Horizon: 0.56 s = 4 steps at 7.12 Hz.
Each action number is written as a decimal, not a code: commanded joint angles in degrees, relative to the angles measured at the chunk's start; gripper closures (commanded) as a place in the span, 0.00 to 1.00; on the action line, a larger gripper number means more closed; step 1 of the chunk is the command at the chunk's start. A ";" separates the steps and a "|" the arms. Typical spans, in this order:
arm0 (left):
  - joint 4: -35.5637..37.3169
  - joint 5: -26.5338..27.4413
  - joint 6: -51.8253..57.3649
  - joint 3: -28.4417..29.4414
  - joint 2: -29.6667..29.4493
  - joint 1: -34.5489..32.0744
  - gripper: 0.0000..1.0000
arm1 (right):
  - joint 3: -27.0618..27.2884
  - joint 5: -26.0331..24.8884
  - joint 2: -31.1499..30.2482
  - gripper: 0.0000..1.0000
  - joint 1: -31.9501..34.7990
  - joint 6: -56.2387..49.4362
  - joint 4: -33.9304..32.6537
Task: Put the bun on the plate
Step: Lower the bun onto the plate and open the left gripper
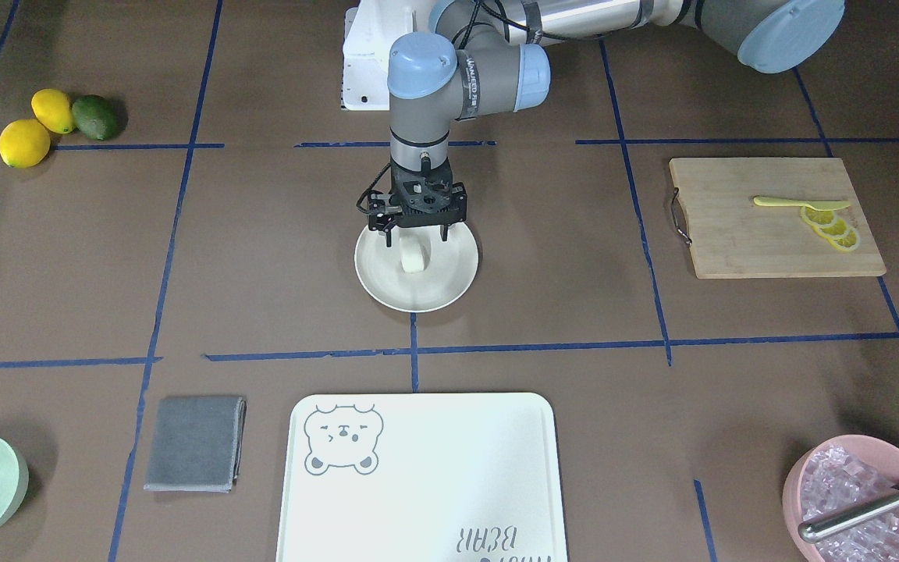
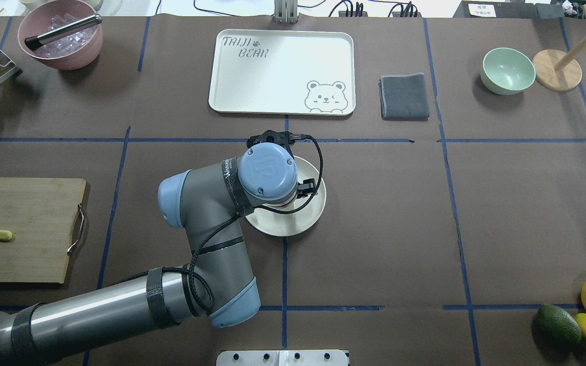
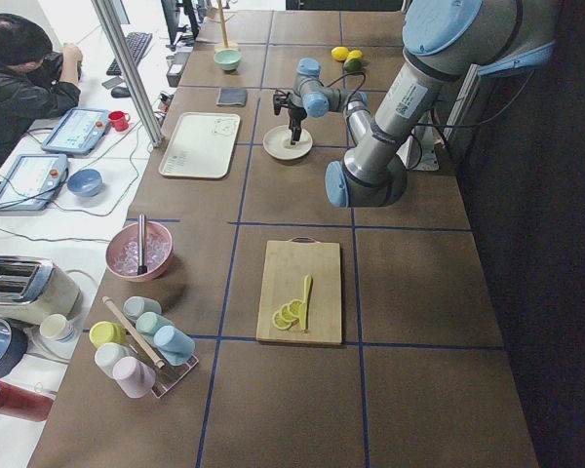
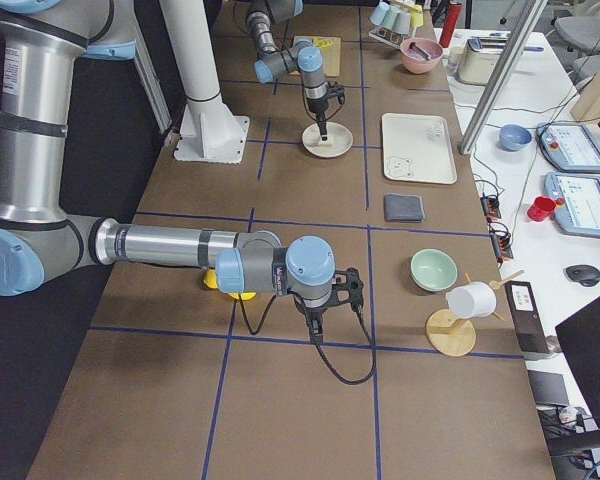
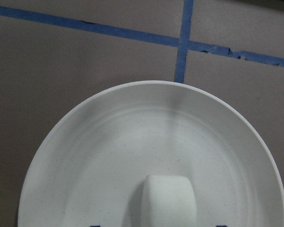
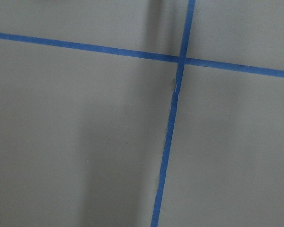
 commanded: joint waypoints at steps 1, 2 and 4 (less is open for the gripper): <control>5.33 -0.80 4.00 -8.02 3.06 -1.55 0.01 | 0.01 -0.10 0.00 0.00 0.00 -0.03 0.05; 11.90 -3.59 8.73 -15.39 6.56 -3.73 0.01 | -0.08 -0.28 0.00 0.00 0.00 -0.03 0.05; 16.87 -11.13 19.53 -27.98 17.53 -11.44 0.01 | -0.26 -0.45 0.52 0.00 0.09 0.05 0.05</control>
